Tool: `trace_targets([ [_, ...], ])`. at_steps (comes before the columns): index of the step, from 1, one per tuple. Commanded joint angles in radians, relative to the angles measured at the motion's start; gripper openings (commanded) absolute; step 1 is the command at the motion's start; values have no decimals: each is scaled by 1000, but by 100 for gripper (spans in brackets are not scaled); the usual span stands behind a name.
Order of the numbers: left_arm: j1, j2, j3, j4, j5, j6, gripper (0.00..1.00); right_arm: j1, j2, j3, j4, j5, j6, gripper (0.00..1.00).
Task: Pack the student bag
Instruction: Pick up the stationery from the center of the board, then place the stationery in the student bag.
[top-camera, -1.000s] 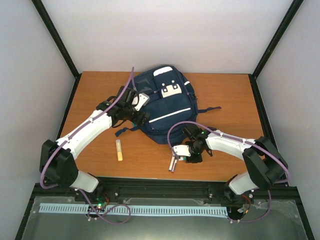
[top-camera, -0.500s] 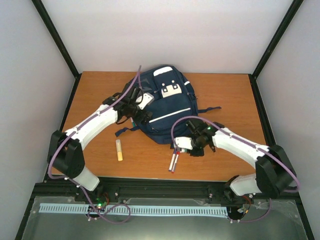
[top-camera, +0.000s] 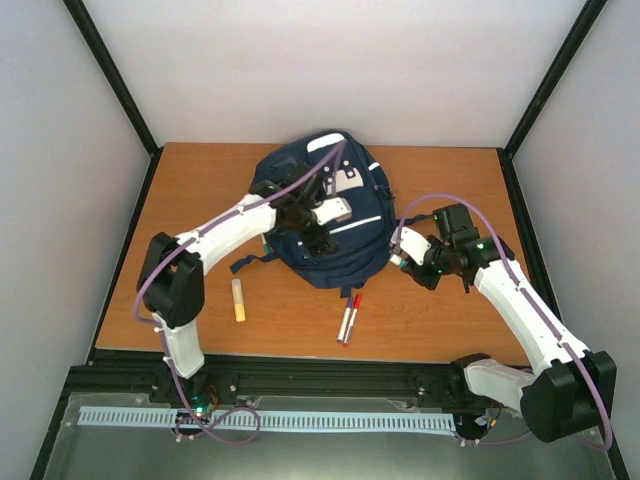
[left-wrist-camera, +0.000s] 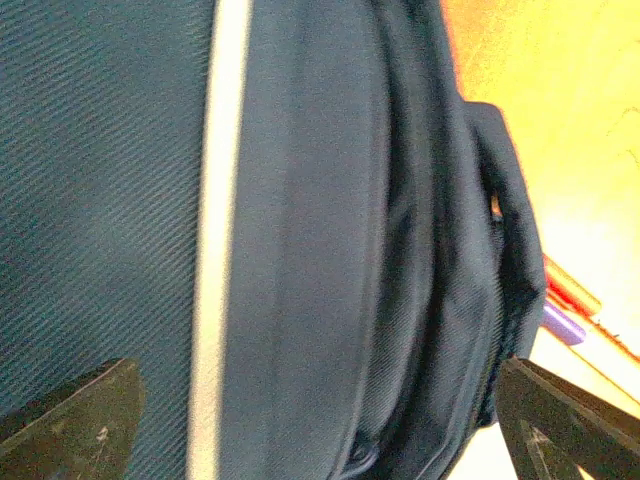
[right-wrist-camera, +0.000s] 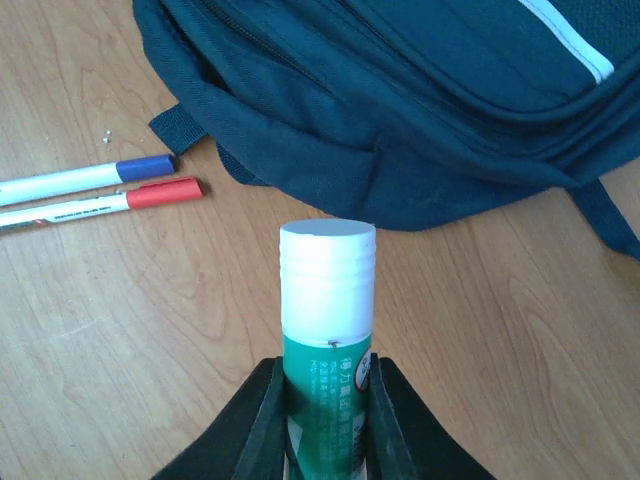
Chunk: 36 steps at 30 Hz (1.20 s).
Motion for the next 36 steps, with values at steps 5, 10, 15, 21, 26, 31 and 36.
trace_targets([
  [5,-137,103,54,51,-255,76,100,-43,-23,-26,17,-46,71,3],
  [10,-145,159,52,104,-366,98,88,-43,-20,-33,20,-67,83,3],
  [15,-147,195,68,120,-415,103,72,-44,-22,-40,33,-58,81,4],
  [21,-147,214,89,125,-435,109,60,-44,-24,-47,42,-59,85,4],
  [26,-144,148,125,67,-271,82,75,-45,-29,-49,38,-58,84,4],
  [31,-138,121,119,65,-274,85,78,-57,-42,-59,36,-60,88,4],
  [36,-137,136,102,84,-280,92,74,-81,-54,-74,35,-66,92,5],
])
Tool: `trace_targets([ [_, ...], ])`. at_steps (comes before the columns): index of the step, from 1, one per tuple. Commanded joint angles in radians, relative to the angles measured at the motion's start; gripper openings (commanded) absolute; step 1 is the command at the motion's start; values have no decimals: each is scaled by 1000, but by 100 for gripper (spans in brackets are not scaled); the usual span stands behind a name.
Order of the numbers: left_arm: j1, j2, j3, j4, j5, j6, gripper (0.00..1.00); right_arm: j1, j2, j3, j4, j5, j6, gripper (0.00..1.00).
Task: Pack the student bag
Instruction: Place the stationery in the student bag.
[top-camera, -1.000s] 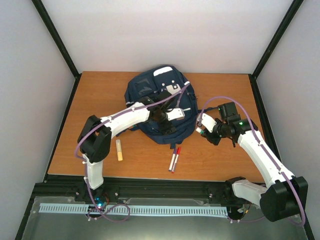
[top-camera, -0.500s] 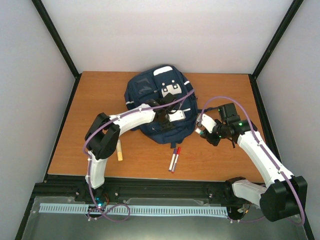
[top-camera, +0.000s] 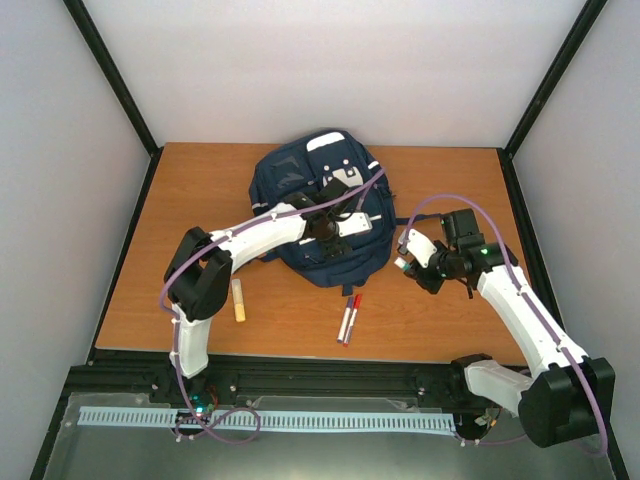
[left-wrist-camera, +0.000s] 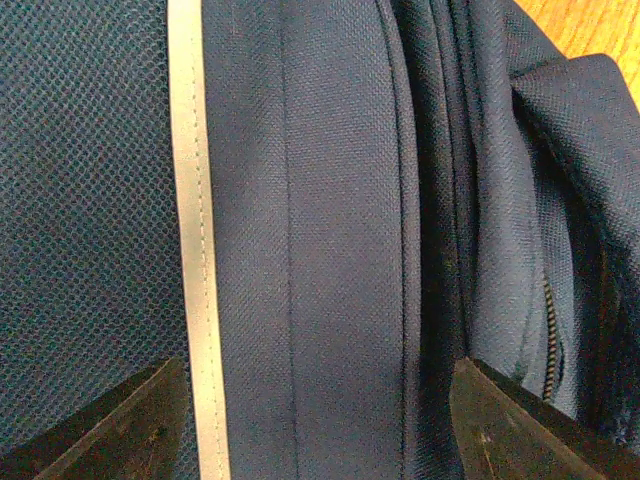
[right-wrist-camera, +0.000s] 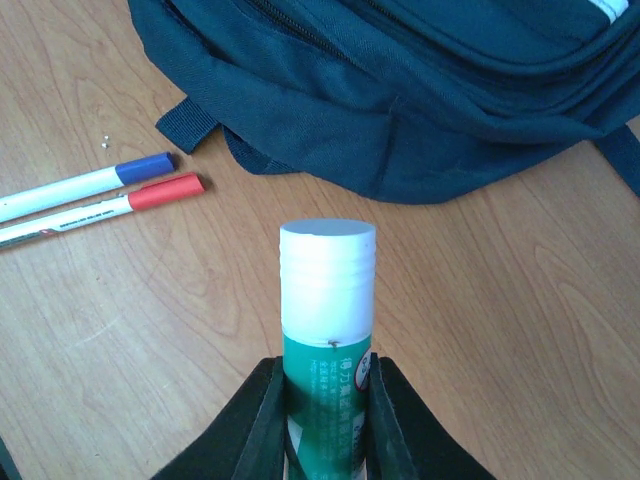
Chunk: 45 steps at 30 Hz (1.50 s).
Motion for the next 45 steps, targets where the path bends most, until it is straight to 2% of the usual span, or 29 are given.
trace_targets([
  [1,9,-11,30,21,13,5,73,-20,-23,-18,11,-16,19,5],
  [6,11,-5,43,11,15,40,72,-33,-27,-22,9,-22,21,5],
  [10,11,-6,-2,35,0,76,72,-38,-28,-29,15,-32,23,5],
  [19,5,41,-61,115,-93,133,70,-40,-20,-28,19,-35,19,5],
  [22,5,40,-27,114,-114,107,56,-40,-17,-25,17,-36,20,5],
  [27,11,6,38,84,-112,74,8,-40,-12,-18,18,-42,18,5],
  [28,12,-1,46,80,-113,68,2,-40,-6,-14,20,-45,18,5],
  [38,23,-39,199,-79,-42,15,1,-37,41,58,43,-47,-9,4],
  [45,43,-67,305,-165,-35,25,1,2,115,227,42,48,-166,3],
])
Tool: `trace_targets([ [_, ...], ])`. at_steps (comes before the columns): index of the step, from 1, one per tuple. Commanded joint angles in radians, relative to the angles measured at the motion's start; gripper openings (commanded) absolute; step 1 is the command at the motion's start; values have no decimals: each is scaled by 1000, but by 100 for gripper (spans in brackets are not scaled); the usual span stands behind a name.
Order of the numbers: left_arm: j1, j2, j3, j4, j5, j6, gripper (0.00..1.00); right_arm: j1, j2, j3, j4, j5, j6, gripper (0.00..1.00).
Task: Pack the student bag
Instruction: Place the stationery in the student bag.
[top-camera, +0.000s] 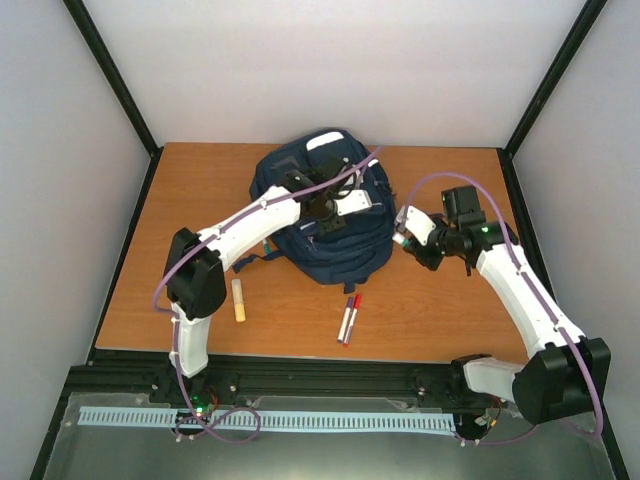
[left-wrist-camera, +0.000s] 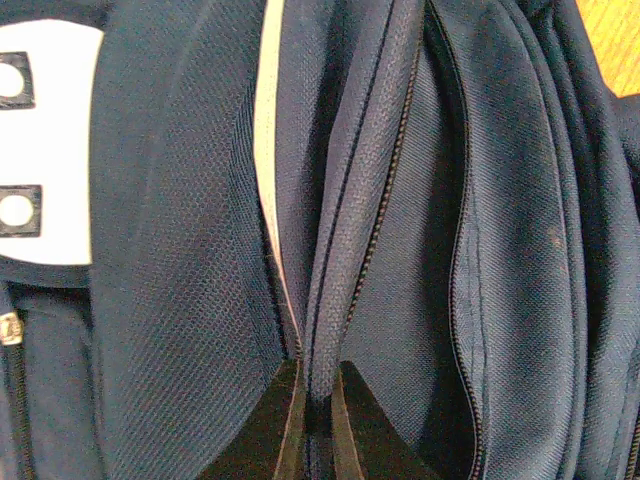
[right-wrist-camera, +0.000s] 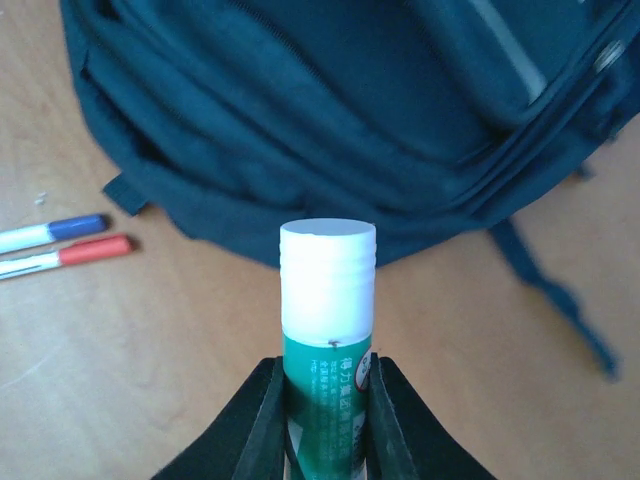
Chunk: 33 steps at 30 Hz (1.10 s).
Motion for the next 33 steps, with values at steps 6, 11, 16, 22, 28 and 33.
trace_targets([
  [6,79,-60,176,-43,70,-44,1,109,69,132,123,132,-281,3],
  [11,118,-45,258,-126,151,-38,1,172,122,160,205,167,-407,3],
  [16,143,-40,297,-183,211,-17,1,209,223,196,310,181,-472,3],
  [22,158,-45,323,-191,239,6,1,261,400,293,424,209,-506,3],
  [28,173,-20,351,-208,270,-2,1,301,535,402,500,248,-560,5],
  [33,177,-10,360,-208,276,-9,1,310,559,425,533,278,-540,31],
])
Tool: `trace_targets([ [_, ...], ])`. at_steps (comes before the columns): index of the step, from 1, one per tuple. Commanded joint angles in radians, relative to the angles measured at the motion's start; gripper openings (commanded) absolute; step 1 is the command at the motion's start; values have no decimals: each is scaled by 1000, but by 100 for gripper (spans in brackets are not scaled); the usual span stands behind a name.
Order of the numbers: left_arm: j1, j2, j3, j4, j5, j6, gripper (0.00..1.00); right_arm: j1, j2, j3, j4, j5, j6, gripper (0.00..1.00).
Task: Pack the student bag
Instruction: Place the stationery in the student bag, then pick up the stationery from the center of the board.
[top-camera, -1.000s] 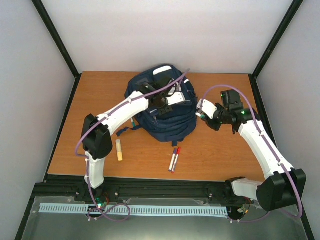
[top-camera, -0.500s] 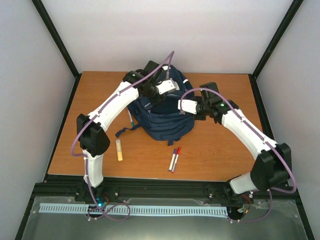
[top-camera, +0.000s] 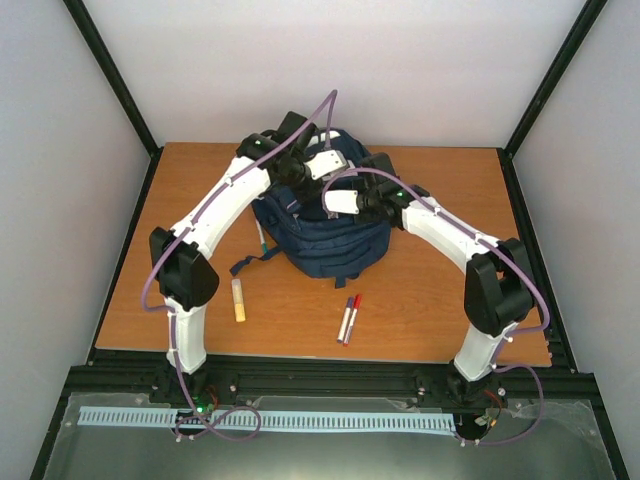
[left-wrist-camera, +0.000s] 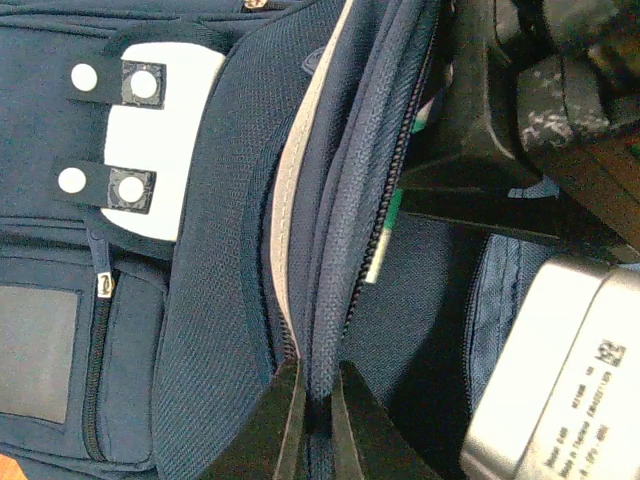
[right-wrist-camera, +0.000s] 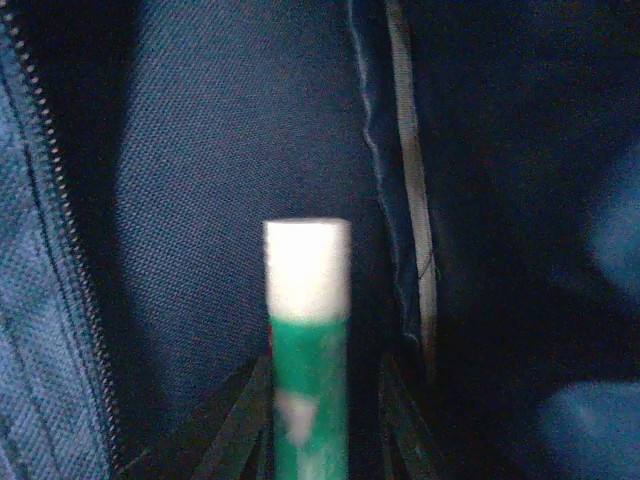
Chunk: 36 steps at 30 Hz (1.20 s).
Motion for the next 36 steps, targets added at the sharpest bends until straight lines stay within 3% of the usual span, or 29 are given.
trace_targets([
  [1,3,-13,85,17,50,0,1,8,-4,49,81,35,2,32],
  [6,3,1,91,12,53,3,1,9,-109,-17,12,14,49,38],
  [12,4,15,88,-16,54,15,1,18,-303,-88,-201,-105,150,36],
  [20,3,11,82,-16,53,5,1,48,-494,-296,-486,-254,66,36],
  [25,4,14,82,-18,48,7,1,108,-413,-316,-572,-252,59,32],
  [28,4,17,82,-18,57,2,1,149,-352,-329,-546,-247,58,27],
  [36,3,26,92,-9,21,16,1,222,-167,-276,-483,-240,-4,25],
])
